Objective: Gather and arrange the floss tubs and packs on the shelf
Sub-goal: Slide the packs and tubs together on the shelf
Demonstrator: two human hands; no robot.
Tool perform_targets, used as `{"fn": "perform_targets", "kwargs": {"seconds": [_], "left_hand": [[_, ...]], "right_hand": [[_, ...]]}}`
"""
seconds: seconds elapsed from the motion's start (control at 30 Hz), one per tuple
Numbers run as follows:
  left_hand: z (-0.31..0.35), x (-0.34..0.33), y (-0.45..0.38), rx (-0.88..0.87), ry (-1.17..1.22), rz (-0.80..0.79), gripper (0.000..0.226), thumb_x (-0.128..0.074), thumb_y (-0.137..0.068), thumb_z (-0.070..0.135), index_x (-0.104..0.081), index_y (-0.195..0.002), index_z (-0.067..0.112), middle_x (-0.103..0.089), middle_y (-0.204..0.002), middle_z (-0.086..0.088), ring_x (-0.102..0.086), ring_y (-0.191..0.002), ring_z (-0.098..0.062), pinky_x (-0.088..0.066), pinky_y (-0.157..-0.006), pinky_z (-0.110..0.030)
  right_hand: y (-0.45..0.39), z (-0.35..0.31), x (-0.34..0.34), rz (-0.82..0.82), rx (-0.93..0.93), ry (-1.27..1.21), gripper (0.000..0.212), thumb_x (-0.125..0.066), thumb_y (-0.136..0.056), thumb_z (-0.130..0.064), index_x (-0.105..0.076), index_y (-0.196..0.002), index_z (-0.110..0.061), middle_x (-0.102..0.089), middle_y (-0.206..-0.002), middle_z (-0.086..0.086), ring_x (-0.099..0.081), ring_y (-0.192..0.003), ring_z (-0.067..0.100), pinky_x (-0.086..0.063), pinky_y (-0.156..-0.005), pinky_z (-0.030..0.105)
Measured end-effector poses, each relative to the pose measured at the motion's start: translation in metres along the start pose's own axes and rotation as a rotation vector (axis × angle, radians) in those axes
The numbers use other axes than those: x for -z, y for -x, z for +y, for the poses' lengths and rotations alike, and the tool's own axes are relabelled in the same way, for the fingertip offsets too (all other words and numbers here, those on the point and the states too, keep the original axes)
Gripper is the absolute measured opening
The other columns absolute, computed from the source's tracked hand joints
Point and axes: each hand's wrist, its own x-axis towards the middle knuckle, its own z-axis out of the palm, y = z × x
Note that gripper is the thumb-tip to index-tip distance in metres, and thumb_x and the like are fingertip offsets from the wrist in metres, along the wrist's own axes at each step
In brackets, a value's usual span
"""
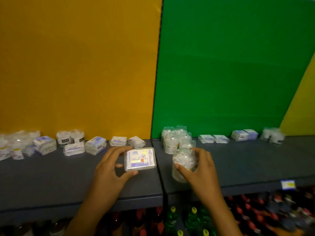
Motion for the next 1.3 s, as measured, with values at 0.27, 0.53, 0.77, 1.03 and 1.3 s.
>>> {"fn": "perform_targets", "kwargs": {"seconds": [0.27, 0.53, 0.77, 1.03, 1.3], "left_hand": [[0.027, -0.062, -0.006, -0.012, 0.021, -0.084, 0.062, -0.083, -0.068, 0.009, -0.057, -0.117, 0.038, -0.052, -0.118, 0.029, -0.052, -0.113, 0.002, -0.056, -0.082, -0.034], [0.006, -0.073, -0.031, 0.029, -0.020, -0.092, 0.066, -0.084, -0.067, 0.013, -0.053, -0.117, 0.043, -0.047, -0.116, 0.039, -0.050, -0.110, 0.009, -0.055, -0.080, -0.027], [-0.040, -0.065, -0.053, 0.123, -0.047, -0.058, 0.064, -0.083, -0.067, 0.012, -0.055, -0.121, 0.032, -0.052, -0.125, 0.014, -0.053, -0.112, -0.007, -0.055, -0.080, -0.026], [-0.073, -0.069, -0.069, 0.204, -0.054, -0.061, 0.062, -0.082, -0.069, 0.010, -0.051, -0.119, 0.029, -0.049, -0.127, 0.009, -0.050, -0.110, -0.008, -0.043, -0.075, -0.013], [-0.071, -0.079, -0.077, 0.200, -0.077, -0.097, 0.061, -0.081, -0.070, 0.011, -0.050, -0.120, 0.028, -0.046, -0.121, 0.014, -0.045, -0.095, 0.008, -0.036, -0.069, -0.006]], "right_hand": [[0.001, 0.043, 0.052, 0.068, -0.027, 0.054, 0.058, -0.083, -0.070, -0.039, -0.046, -0.114, -0.033, -0.044, -0.109, -0.011, -0.048, -0.108, 0.013, -0.042, -0.091, 0.027], [-0.028, 0.051, 0.034, 0.002, -0.021, 0.055, 0.057, -0.080, -0.073, -0.043, -0.045, -0.116, -0.031, -0.045, -0.111, -0.011, -0.050, -0.104, 0.009, -0.041, -0.082, 0.017], [-0.062, 0.036, -0.019, -0.146, 0.048, 0.095, 0.058, -0.073, -0.077, -0.049, -0.038, -0.122, -0.039, -0.044, -0.122, -0.013, -0.051, -0.109, 0.010, -0.052, -0.087, 0.033], [-0.087, 0.047, -0.054, -0.158, 0.100, 0.349, 0.060, -0.072, -0.077, -0.052, -0.042, -0.126, -0.035, -0.048, -0.122, -0.008, -0.047, -0.113, 0.015, -0.046, -0.093, 0.033], [-0.099, 0.059, -0.064, -0.123, 0.176, 0.487, 0.058, -0.065, -0.077, -0.061, -0.046, -0.121, -0.030, -0.049, -0.120, -0.009, -0.043, -0.112, 0.015, -0.043, -0.096, 0.033]]}}
